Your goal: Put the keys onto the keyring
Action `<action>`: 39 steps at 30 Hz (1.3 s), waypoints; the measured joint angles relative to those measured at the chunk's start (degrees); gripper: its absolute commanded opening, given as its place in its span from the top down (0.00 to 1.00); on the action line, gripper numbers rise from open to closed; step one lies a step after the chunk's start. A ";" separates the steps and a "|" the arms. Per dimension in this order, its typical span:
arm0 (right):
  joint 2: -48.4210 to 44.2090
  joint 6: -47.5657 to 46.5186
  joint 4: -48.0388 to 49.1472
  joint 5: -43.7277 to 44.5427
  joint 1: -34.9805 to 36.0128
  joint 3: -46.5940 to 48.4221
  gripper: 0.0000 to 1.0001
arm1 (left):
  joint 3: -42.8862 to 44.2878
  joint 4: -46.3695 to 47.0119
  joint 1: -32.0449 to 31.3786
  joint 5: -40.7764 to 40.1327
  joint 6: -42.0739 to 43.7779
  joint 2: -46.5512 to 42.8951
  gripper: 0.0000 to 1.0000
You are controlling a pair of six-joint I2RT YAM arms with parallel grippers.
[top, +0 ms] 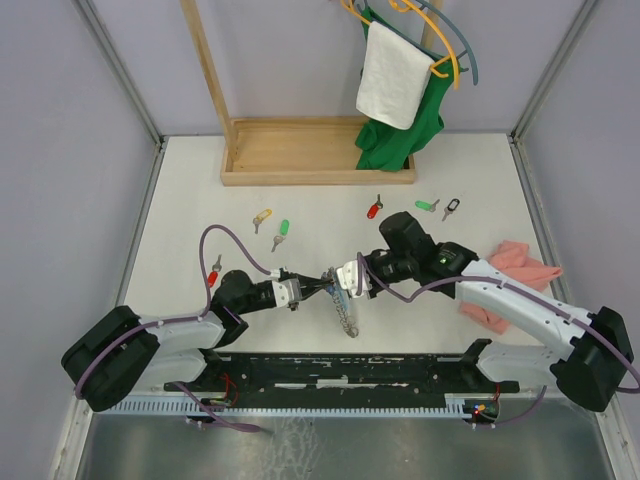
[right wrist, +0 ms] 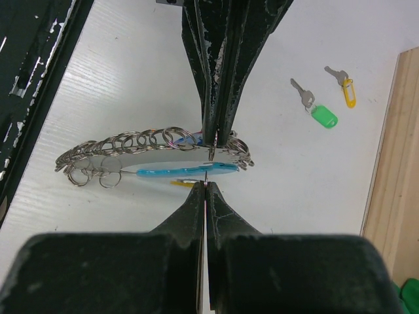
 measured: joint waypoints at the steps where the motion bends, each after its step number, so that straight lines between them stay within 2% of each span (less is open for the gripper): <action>1: 0.17 -0.13 0.15 0.07 0.09 0.00 0.99 | 0.00 0.00 0.00 0.00 0.00 0.00 0.97; 39: 1.01 1.95 2.49 1.70 1.33 0.00 0.99 | 0.13 -0.33 0.02 0.00 0.00 0.00 0.97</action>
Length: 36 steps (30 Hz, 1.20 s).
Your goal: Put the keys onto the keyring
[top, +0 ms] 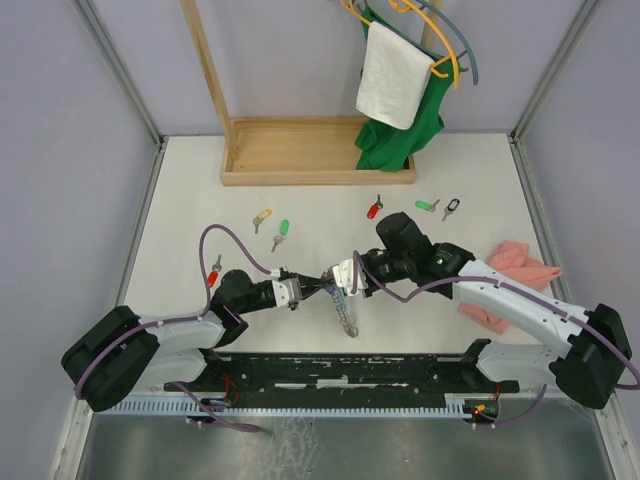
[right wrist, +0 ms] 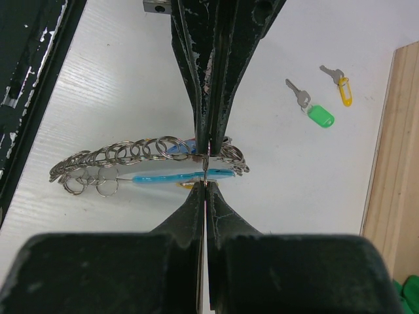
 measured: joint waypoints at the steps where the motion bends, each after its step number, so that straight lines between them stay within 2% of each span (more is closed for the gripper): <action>1: 0.04 0.39 0.13 0.02 0.00 0.00 0.99 | 0.00 0.00 0.00 0.00 0.00 0.00 0.97; 13: 0.68 4.24 2.80 -0.31 0.59 -0.28 0.99 | 0.00 -0.04 0.11 -0.07 0.00 -0.07 0.97; 18: 0.68 4.28 2.82 -0.28 0.63 -0.28 0.99 | 0.09 -0.55 0.15 -0.28 0.00 -0.35 0.97; 23: 0.90 4.26 2.97 -0.28 0.63 -0.28 0.94 | 0.28 -1.42 0.15 -0.70 -0.02 -0.79 0.97; 29: 1.29 4.37 3.30 -0.28 0.63 -0.26 0.95 | 0.33 -2.21 0.15 -1.68 -0.02 -1.07 0.97; 32: 2.27 4.59 3.08 -0.24 0.63 0.22 0.92 | 0.39 -3.15 0.15 -1.79 0.00 -1.07 0.97; 36: 3.04 4.85 2.51 -0.02 0.66 0.68 0.80 | 0.39 -3.96 0.24 -1.86 -0.02 -1.18 0.97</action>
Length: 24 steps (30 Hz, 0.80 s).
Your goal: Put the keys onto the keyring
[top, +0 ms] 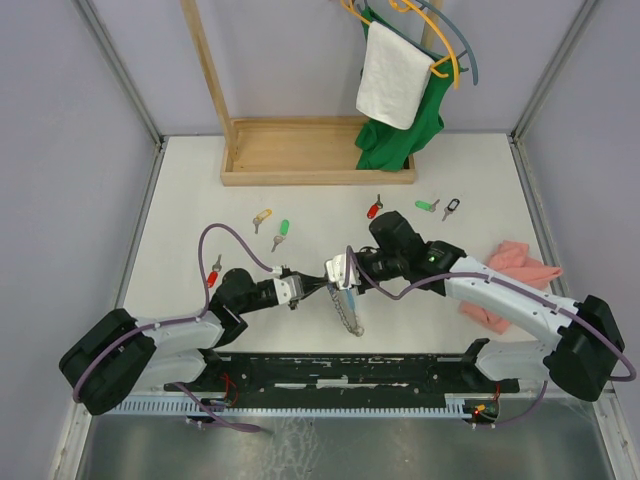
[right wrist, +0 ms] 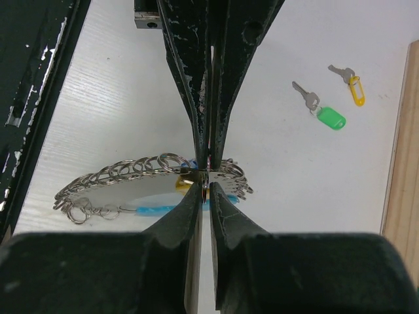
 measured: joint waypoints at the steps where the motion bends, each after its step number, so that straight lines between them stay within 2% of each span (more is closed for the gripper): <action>1: -0.02 0.04 -0.02 0.02 0.04 0.09 0.78 | 0.00 -0.07 0.00 -0.07 0.00 -0.13 0.97; 7: -1.95 0.46 -1.36 2.71 0.46 0.24 0.70 | 0.00 0.28 0.00 -1.05 0.00 -0.74 0.97; 13: -3.61 1.11 -1.75 4.44 0.37 0.24 0.69 | 0.00 0.85 0.00 -1.14 0.00 -0.98 0.97; 19: -2.29 1.97 -1.20 4.83 0.35 0.22 0.70 | 0.00 0.87 0.00 -1.07 0.00 -1.36 0.97; 24: -1.11 2.40 -0.52 5.03 0.35 0.22 0.80 | 0.00 0.90 0.00 -1.03 -0.02 -1.40 0.97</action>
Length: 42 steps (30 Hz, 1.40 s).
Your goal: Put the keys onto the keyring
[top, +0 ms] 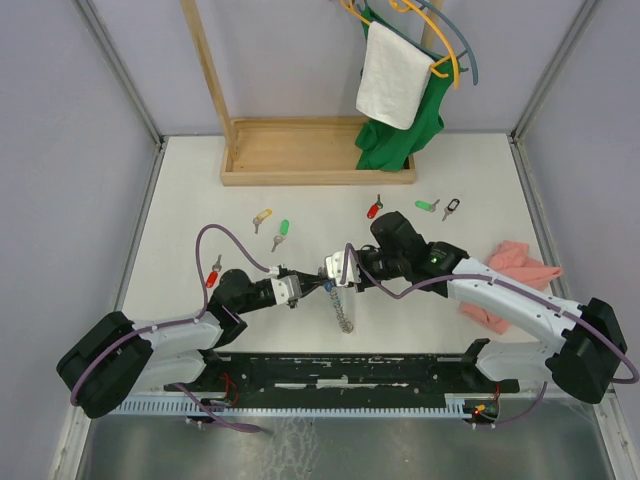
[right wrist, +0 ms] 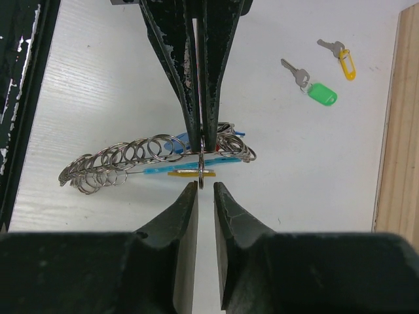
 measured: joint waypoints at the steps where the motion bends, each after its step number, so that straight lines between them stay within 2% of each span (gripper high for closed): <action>1: 0.09 0.02 0.02 0.00 0.00 0.00 0.83 | 0.00 0.00 0.00 0.00 0.02 0.00 0.97; 8: 0.11 0.44 -0.02 -0.59 0.00 0.00 0.99 | 0.00 -0.02 0.00 0.00 0.02 0.00 0.97; 23: 0.55 1.01 -2.12 -0.50 -0.13 1.33 0.99 | 1.55 -3.41 -0.02 0.02 -0.02 -0.09 0.97; 32: 0.57 -0.24 -2.73 4.15 2.08 1.66 0.99 | 3.39 -7.02 -0.02 -1.09 -0.83 -0.15 0.97; 42: 0.22 -2.03 -1.70 8.92 4.31 1.20 0.99 | 3.54 -8.04 -0.15 -5.27 -6.32 -1.42 0.97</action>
